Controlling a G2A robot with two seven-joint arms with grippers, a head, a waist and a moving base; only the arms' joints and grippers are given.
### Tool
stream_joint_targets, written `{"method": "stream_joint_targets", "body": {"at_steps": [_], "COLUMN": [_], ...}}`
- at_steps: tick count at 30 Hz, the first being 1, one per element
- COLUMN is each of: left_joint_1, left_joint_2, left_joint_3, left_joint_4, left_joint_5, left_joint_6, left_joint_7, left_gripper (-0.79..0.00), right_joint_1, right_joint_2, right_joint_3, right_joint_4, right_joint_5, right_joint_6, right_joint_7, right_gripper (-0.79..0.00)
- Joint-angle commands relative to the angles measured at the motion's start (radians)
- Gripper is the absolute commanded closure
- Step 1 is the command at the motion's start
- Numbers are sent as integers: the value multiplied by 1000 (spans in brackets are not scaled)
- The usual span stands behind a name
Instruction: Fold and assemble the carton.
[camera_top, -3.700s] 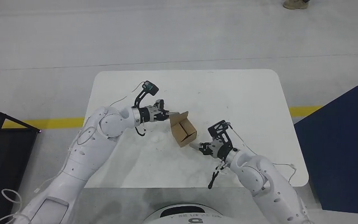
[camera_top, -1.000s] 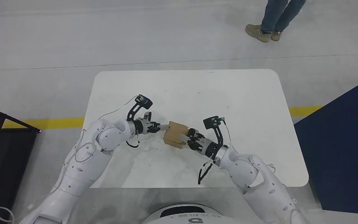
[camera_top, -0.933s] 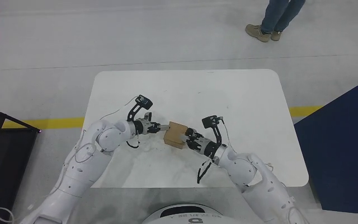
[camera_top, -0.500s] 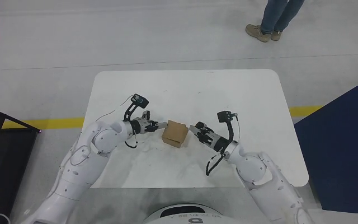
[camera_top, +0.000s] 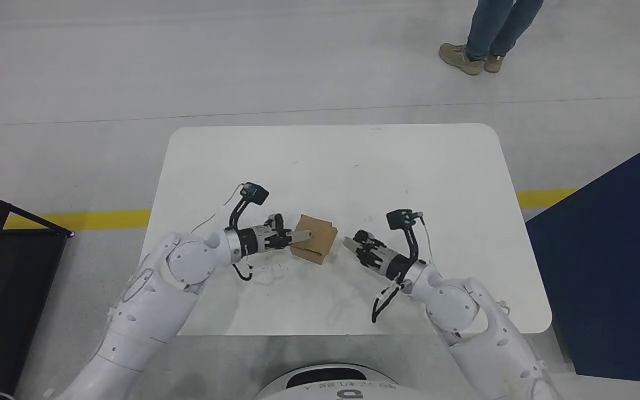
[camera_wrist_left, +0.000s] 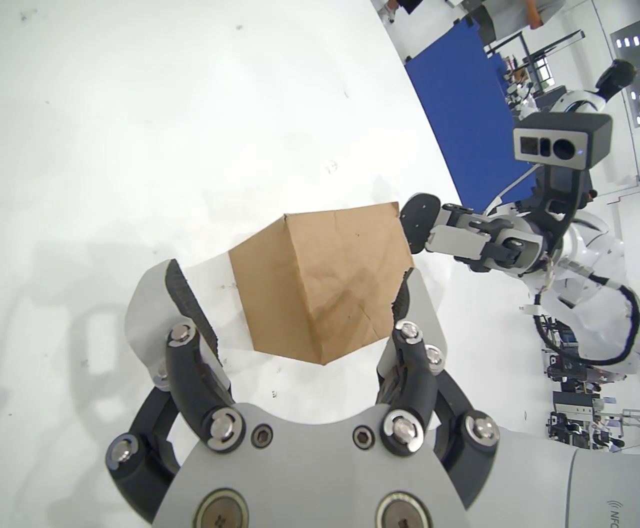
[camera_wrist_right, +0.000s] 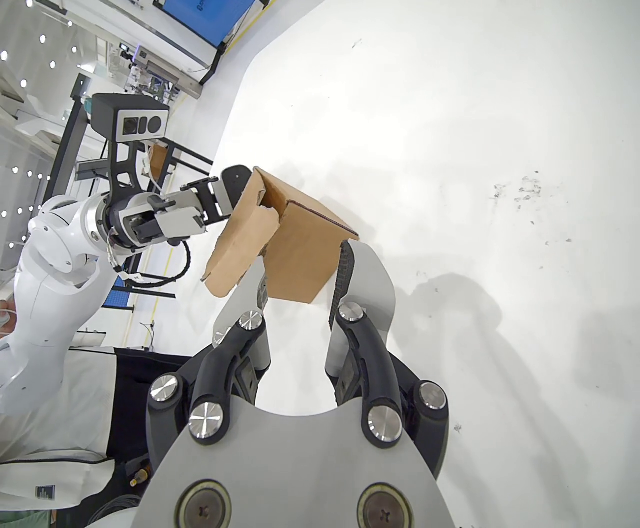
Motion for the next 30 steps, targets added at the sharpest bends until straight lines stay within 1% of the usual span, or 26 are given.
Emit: {"method": "stream_joint_targets", "body": {"at_steps": [1,6,11,15,22,30], "left_joint_1": [-1,-2,-9,-20,-38,-54], "left_joint_2": [-3,-9,-14,-17,-23,-27], "left_joint_3": [10,20,36,48,64,81], "left_joint_4": [4,33,62,79,105,125], "left_joint_5": [-18,-108,-154,-168,-194,-195], "left_joint_6": [-1,-11,-24,-30,-39,-54], "left_joint_7": [7,19,20,21,20,17], "left_gripper": [-785,-785,-785,-785,-785,-785], "right_joint_1": [8,24,34,42,62,89], "right_joint_2": [-1,-3,-5,-5,-7,-12], "right_joint_3": [-12,-41,-56,-66,-88,-114], "right_joint_4": [1,9,13,11,14,20], "right_joint_5": [-15,-37,-42,-45,-45,-50], "right_joint_6": [2,1,-1,-2,-3,10], "right_joint_7": [-2,4,1,1,12,6], "right_gripper": [-317,-308,-299,-302,-280,-286]}}
